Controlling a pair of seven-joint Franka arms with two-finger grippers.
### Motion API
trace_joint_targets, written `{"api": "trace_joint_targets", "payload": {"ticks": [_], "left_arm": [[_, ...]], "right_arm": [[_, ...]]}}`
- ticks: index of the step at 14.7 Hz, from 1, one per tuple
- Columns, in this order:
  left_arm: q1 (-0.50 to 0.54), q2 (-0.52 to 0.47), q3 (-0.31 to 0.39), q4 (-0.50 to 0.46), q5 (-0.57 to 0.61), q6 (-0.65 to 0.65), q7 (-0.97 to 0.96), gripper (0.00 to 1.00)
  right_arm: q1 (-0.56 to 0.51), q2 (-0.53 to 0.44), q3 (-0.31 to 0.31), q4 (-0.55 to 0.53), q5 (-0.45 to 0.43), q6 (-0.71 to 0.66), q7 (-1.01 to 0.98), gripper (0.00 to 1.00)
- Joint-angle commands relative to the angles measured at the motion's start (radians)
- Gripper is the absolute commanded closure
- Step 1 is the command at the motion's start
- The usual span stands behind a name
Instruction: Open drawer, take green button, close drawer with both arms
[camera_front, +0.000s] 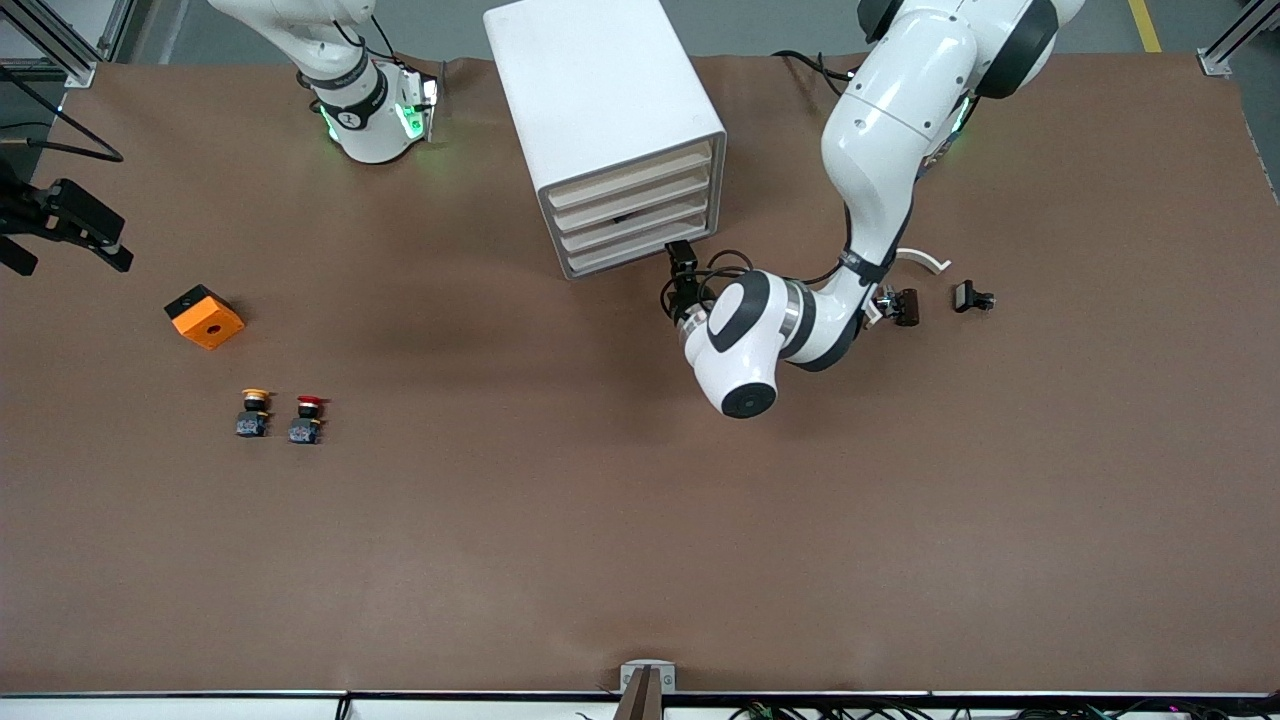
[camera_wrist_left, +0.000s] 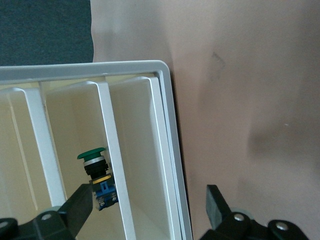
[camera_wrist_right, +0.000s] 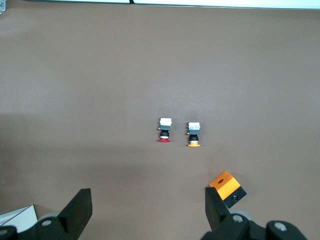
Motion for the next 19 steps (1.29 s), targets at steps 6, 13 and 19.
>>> {"api": "trace_joint_targets", "payload": {"ticks": [6,13,19], "left_arm": [[-0.059,0.021,0.008,0.008,-0.067,-0.015,-0.055,0.29],[-0.073,0.039,0.008,-0.013,-0.121,-0.023,-0.064,0.44],[-0.082,0.048,0.008,-0.020,-0.154,-0.041,-0.079,0.50]], "right_arm": [[-0.006,0.004,0.006,0.016,0.007,-0.013,0.010,0.00],[-0.006,0.004,0.007,0.016,0.007,-0.012,0.010,0.00],[-0.005,0.005,0.009,0.016,0.007,-0.012,0.010,0.00]]}}
